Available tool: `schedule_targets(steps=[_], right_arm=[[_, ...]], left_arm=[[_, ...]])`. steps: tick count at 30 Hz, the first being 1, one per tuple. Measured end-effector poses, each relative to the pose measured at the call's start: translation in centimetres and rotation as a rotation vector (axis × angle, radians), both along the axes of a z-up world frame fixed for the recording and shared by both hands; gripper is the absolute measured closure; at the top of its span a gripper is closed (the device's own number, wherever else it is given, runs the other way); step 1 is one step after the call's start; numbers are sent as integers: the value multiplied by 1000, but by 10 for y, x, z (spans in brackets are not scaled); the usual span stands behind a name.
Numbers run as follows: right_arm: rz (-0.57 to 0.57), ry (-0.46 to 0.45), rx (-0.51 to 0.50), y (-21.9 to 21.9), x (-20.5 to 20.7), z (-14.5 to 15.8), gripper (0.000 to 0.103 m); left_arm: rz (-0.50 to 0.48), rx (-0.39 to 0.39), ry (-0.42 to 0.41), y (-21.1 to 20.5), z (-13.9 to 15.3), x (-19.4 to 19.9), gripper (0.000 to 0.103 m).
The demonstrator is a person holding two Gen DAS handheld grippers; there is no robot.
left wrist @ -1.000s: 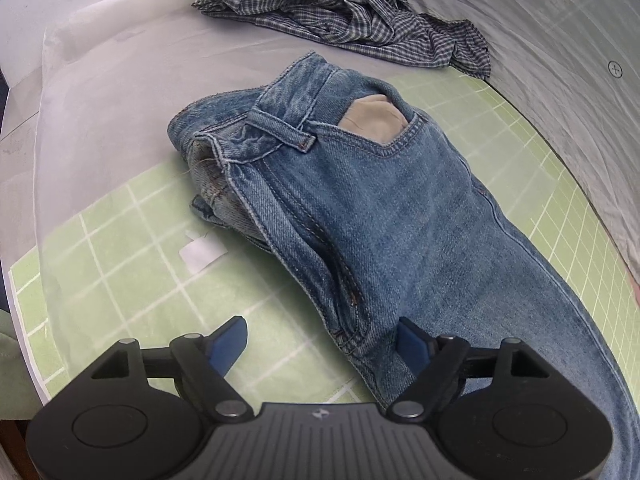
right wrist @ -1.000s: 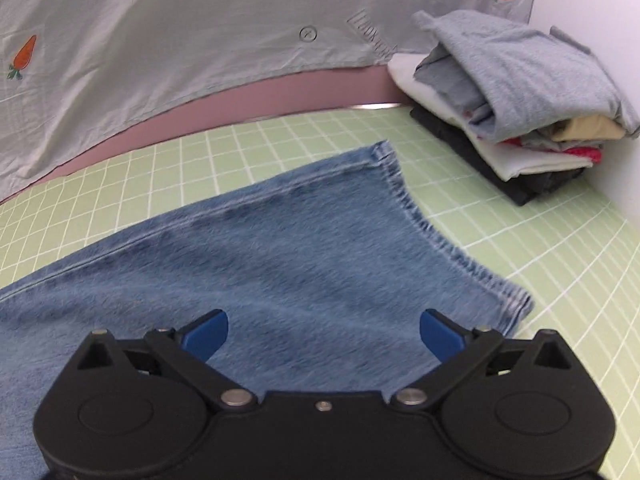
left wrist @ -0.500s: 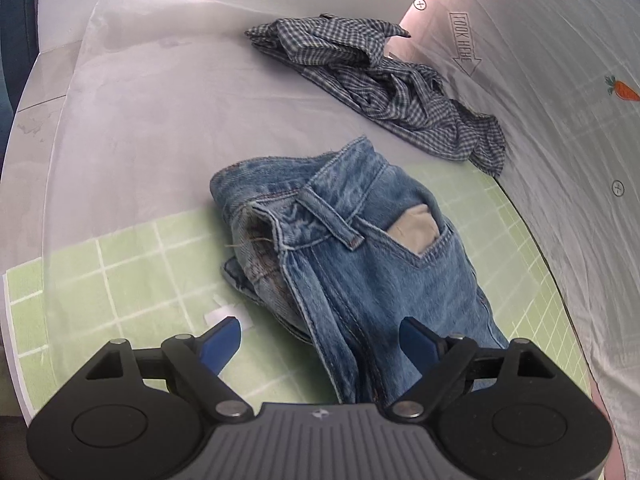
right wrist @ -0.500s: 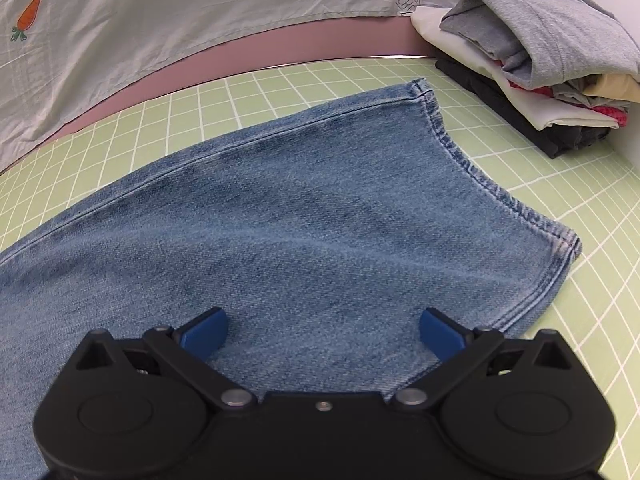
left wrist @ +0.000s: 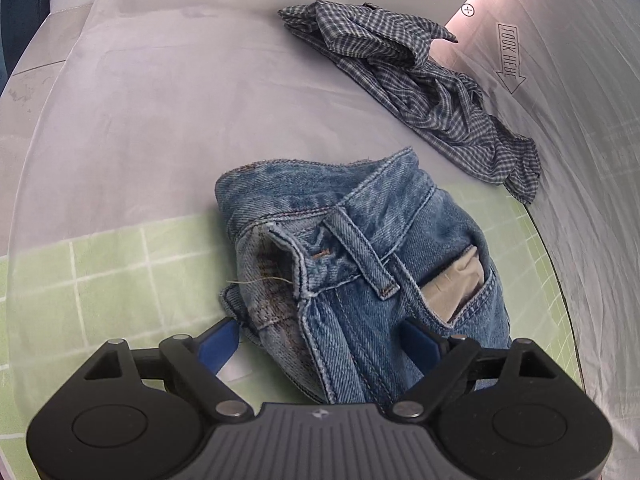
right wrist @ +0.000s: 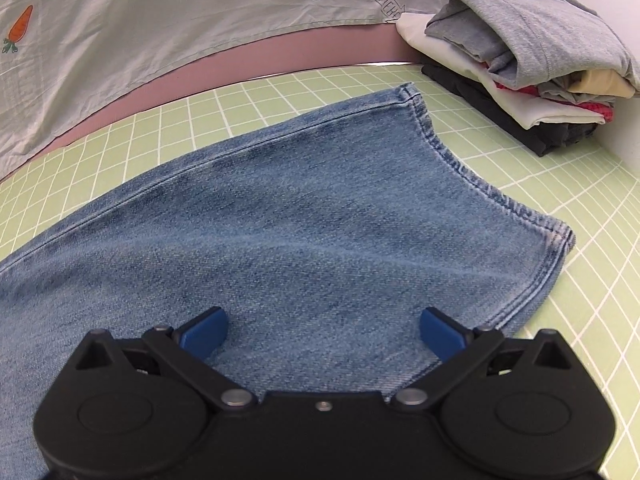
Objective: Fold clothes
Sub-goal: 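Grasp the waistband with the left tool and fold it over toward the legs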
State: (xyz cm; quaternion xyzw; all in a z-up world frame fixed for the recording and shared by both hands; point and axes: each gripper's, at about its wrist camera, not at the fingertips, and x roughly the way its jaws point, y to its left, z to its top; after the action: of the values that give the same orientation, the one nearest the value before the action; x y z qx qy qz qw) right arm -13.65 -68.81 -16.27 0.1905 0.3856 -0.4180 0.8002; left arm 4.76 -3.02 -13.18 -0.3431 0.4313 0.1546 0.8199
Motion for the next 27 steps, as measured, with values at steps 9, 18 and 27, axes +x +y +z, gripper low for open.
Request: schedule_targets(steps=[9,18,27], right_arm=[[-30,-17,-21,4,-2,-2,0],[-28,-51,-67,12,-6,-6,0],[-19,-83,-110,17,-11,-10,0]], left_arm=[[-90,106,-50,-22,17,1,71],[-304,364,-178,-85,79,-3,76],[-678,511,-332,-189,116,-27,78]])
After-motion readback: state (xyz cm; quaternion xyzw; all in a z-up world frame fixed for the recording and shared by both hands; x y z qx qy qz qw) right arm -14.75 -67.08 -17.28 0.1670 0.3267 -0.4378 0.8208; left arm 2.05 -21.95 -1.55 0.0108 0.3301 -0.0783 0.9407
